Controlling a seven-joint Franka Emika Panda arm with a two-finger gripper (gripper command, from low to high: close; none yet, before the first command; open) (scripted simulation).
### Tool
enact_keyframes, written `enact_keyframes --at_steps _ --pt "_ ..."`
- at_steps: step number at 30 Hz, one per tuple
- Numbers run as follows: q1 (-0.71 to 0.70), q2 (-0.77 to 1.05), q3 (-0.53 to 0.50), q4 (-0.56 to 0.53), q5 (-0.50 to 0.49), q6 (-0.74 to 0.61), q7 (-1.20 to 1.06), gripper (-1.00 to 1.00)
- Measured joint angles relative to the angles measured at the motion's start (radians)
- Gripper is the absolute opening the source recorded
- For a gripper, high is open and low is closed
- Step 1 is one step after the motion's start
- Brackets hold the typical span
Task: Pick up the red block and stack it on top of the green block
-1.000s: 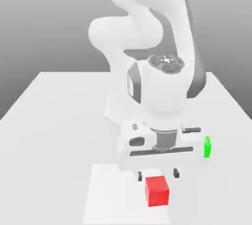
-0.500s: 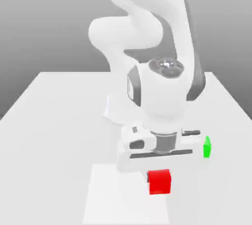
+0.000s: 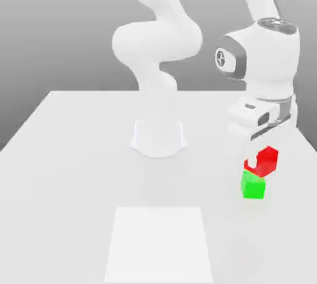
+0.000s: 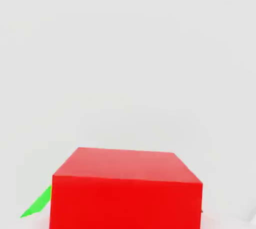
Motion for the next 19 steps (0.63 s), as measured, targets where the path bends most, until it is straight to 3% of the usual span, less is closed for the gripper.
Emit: enact_keyframes --at_steps 5,16,17,19 --pt "0.042 -0.019 0.051 -0.052 -0.030 0.025 -0.010 -1.00" --pt "-0.022 0.218 0.064 -0.049 -0.234 0.252 0.129 -1.00" --pt "-0.024 0.238 0.059 -0.049 -0.256 0.271 0.144 1.00" --pt "-0.027 0.238 0.059 -0.049 -0.256 0.271 0.144 1.00"
